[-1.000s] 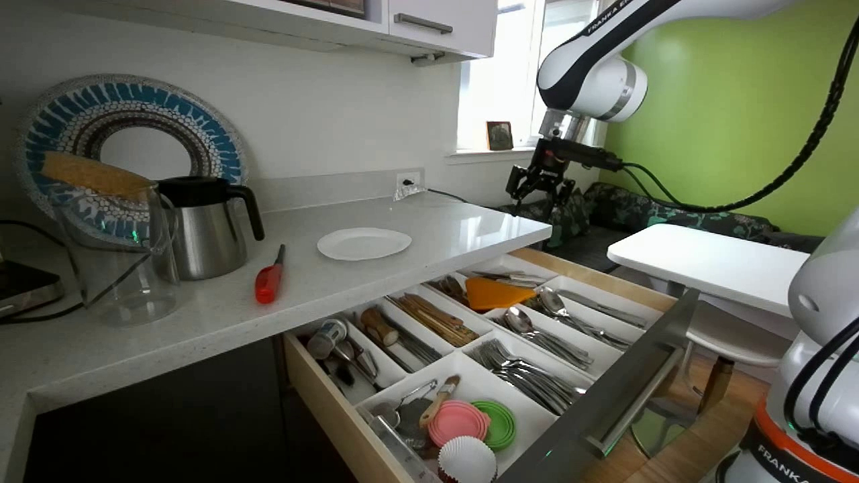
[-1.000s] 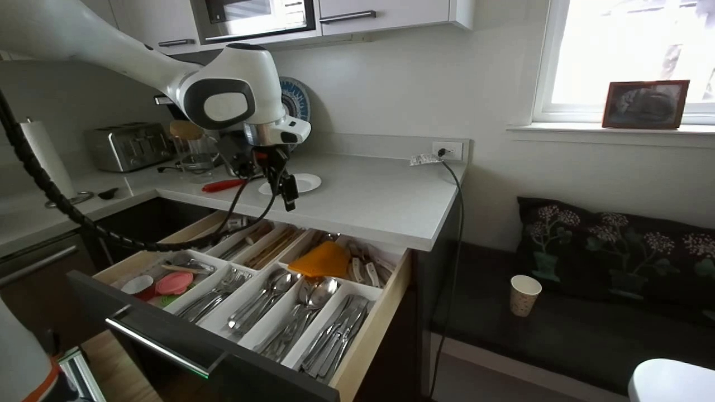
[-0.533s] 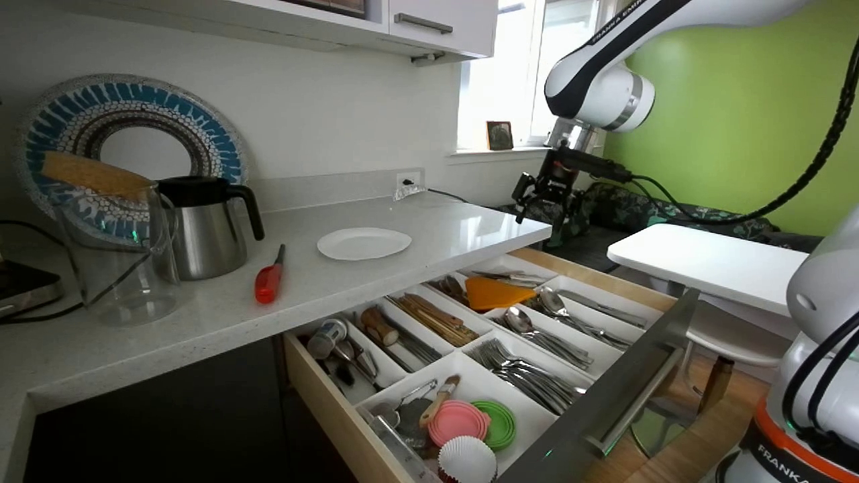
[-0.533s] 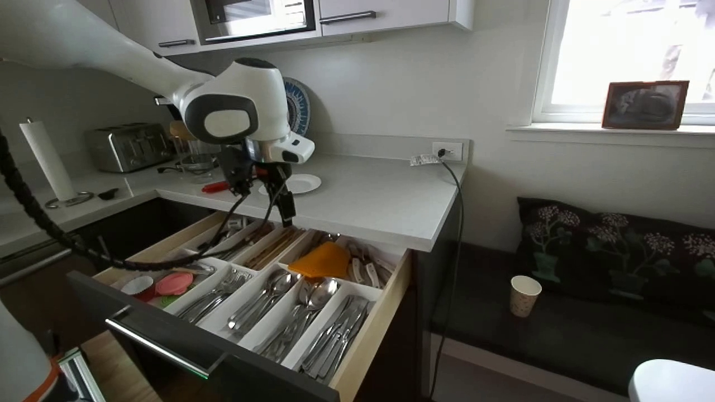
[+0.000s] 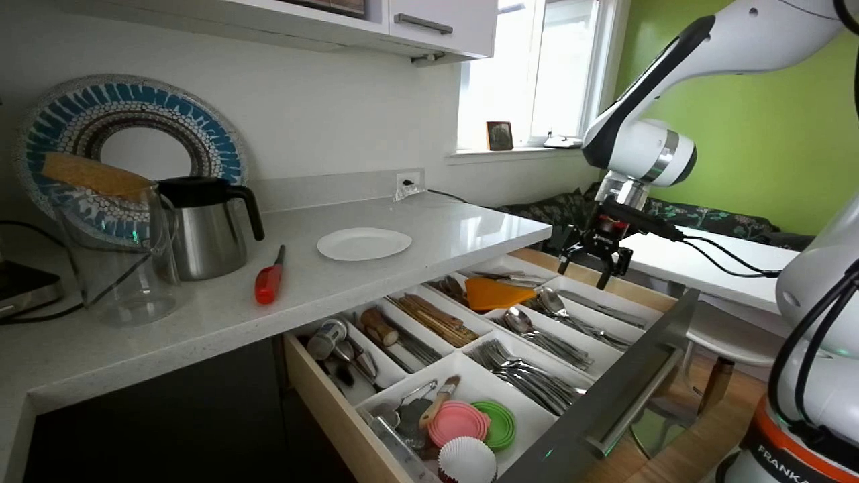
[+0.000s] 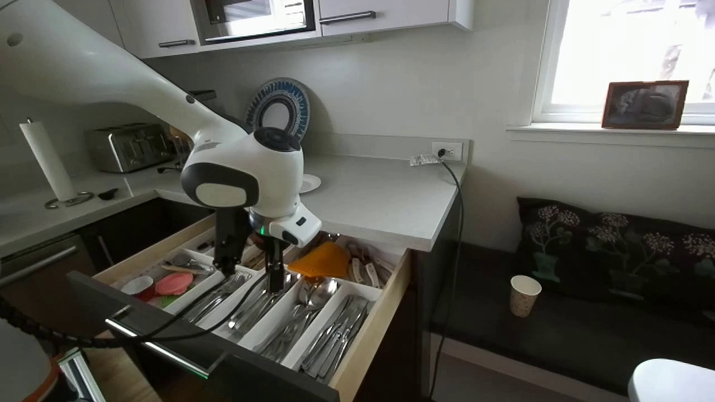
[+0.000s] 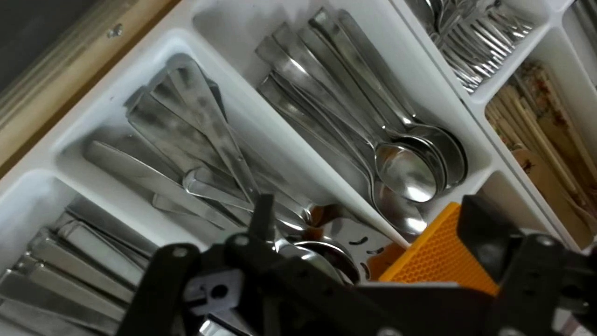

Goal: Move the orange mat from the counter to the drawer

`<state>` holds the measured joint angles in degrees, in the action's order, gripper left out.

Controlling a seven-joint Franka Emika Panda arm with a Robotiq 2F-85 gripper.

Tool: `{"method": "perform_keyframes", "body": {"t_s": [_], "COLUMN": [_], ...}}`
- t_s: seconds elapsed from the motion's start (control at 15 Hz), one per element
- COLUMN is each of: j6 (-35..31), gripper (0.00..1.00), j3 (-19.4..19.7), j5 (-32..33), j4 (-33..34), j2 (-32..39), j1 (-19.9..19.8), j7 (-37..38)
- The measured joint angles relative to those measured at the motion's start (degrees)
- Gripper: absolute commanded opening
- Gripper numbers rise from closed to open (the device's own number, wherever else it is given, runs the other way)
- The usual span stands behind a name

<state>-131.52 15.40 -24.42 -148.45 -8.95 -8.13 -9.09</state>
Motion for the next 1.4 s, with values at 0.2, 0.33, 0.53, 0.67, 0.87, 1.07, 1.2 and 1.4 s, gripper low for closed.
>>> {"method": "perform_keyframes", "body": {"t_s": [0.2,0.33,0.53,0.67,0.87,1.07,1.2,1.4], "j6": [-0.16,-0.17,0.23,0.76,1.60,1.67,1.67,1.67], "gripper": [1.00,1.00,1.00,1.00,1.00,1.00,1.00,1.00], "j3": [0.09,0.08,-0.23,-0.52,-0.93,-1.93,-2.82,-3.82], "j5": [-1.03,-1.06,-2.29,-6.57,-15.80,-24.77,-29.20,-33.79], "j4": [-0.12,-0.10,0.18,1.10,3.38,5.83,7.57,10.23], "j2": [0.51,0.50,0.98,2.70,7.55,12.78,15.93,19.80], "j1": [-0.05,-0.05,-0.02,0.27,0.41,0.13,-0.21,-0.86], "j7": [-0.87,-0.88,-0.90,-1.24,-3.91,-7.70,-9.61,-11.78]}}
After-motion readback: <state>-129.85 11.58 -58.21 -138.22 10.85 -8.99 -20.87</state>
